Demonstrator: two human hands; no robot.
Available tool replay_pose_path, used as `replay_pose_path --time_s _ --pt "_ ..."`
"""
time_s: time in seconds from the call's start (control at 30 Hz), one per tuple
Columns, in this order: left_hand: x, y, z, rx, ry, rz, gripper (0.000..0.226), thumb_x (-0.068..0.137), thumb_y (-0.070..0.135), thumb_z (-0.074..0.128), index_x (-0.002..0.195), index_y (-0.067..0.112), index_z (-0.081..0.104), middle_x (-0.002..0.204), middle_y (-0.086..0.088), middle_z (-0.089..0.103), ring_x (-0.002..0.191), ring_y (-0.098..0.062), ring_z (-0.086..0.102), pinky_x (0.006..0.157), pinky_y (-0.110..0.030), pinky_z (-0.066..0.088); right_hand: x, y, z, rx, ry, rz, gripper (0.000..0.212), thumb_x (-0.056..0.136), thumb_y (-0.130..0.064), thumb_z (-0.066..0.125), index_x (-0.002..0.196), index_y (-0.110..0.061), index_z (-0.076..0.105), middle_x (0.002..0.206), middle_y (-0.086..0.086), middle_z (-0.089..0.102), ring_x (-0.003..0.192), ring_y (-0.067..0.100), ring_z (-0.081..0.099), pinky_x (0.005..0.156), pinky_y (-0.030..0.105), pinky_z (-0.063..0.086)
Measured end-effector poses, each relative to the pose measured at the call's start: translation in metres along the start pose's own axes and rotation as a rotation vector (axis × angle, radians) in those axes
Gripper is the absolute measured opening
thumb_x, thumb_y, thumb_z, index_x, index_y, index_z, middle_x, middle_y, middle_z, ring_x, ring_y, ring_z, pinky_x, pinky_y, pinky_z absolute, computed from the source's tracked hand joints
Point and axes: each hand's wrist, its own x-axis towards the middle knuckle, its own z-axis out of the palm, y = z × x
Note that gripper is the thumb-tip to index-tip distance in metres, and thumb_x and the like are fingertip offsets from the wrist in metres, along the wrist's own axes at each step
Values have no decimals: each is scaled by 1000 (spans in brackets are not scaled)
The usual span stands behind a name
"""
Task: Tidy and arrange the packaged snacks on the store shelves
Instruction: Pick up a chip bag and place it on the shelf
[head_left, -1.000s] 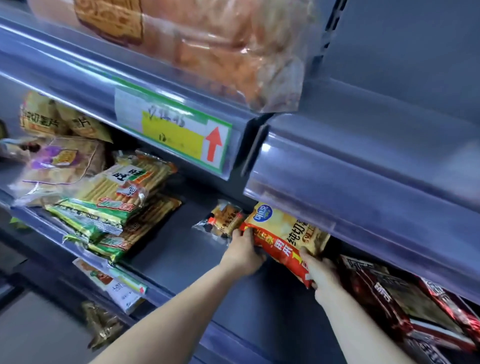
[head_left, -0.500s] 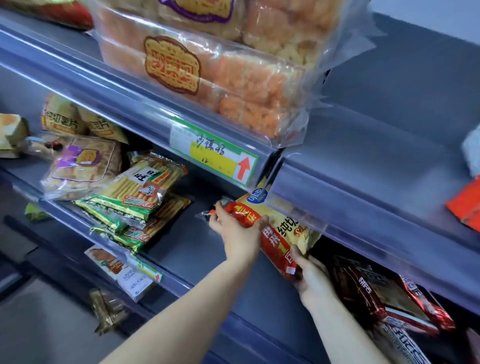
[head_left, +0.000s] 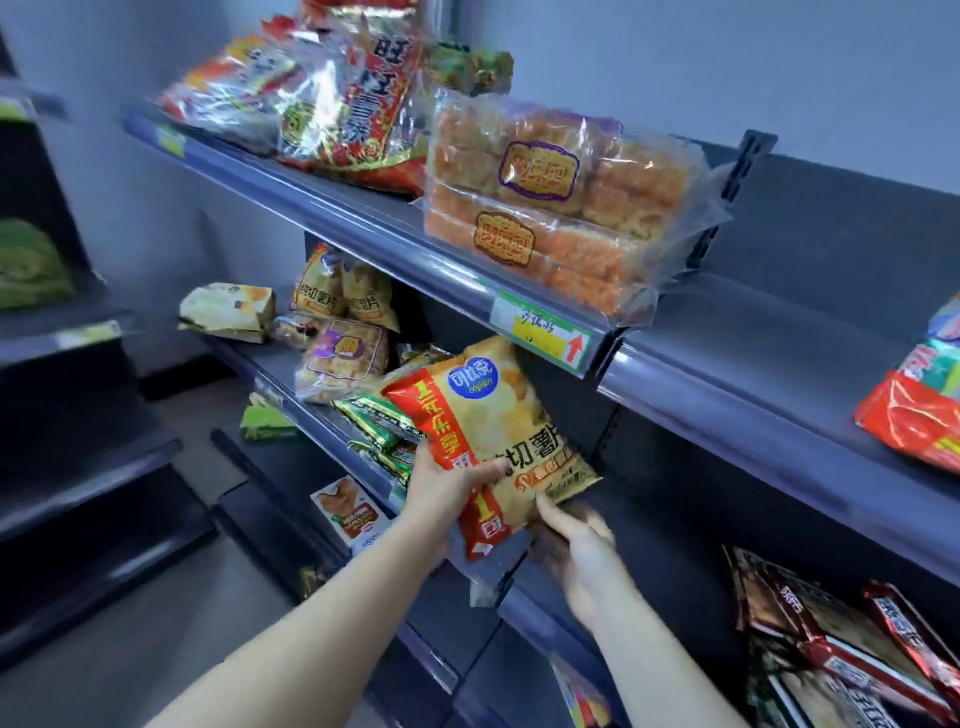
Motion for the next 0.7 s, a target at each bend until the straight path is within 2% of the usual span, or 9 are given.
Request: replay_pose_path --time_s 0.07,0.13,0.17,0.27,0.37,0.47,0.53,0.63,0.7 --pt "-5 18 -33 51 -34 -9 66 64 -1 84 119 15 51 104 -10 72 92 -29 70 81 -47 57 0 -2 19 -3 -2 -63 72 72 -17 77 136 -20 44 122 6 63 112 25 59 86 36 45" --pt "-7 36 -67 111 -90 -19 69 61 -4 83 120 14 50 102 -11 73 92 -31 71 85 -51 55 -4 -8 43 -57 -56 -134 59 78 -15 73 131 -26 49 125 2 62 116 21 56 97 34 42" --pt "-9 45 -83 147 -111 -25 71 58 -5 83 119 14 51 101 -11 73 93 -31 71 87 -53 54 -4 -9 56 -76 -100 -146 50 82 -14 70 127 -26 53 122 1 63 113 18 58 95 32 44" --pt "-8 68 -128 235 -132 -31 74 54 -10 83 117 13 52 100 -13 73 93 -32 70 87 -52 54 -6 -13 103 -144 -234 -174 32 86 -13 66 116 -23 59 105 -6 68 92 2 62 72 19 46" --pt "0 90 -170 272 -145 -27 71 60 -16 79 120 11 51 101 -15 73 93 -32 70 82 -49 56 0 -13 152 -230 -343 -190 29 84 -11 68 109 -24 60 99 -9 69 83 -4 63 65 14 46" --pt "18 113 -213 277 -157 -2 80 52 -8 83 122 14 51 108 -16 71 100 -35 68 90 -56 51 12 -12 198 -326 -410 -214 27 82 -6 70 99 -24 60 94 -7 68 84 -2 64 57 7 47" --pt "33 129 -239 280 -160 12 81 51 -4 84 122 16 51 110 -15 70 103 -35 67 92 -58 50 22 -12 229 -379 -463 -222 29 79 -7 72 97 -25 58 92 -9 67 87 0 63 59 8 48" --pt "57 151 -270 267 -166 32 78 54 -4 83 123 16 52 111 -15 70 103 -35 67 92 -57 50 37 -9 270 -461 -583 -197 39 75 -1 74 95 -28 55 97 -8 67 88 2 64 69 18 53" --pt "73 163 -285 265 -161 42 75 56 -6 81 122 15 52 110 -14 70 103 -34 67 91 -56 51 49 -7 293 -511 -589 -219 41 74 6 72 93 -26 54 94 -8 67 83 0 65 67 17 54"
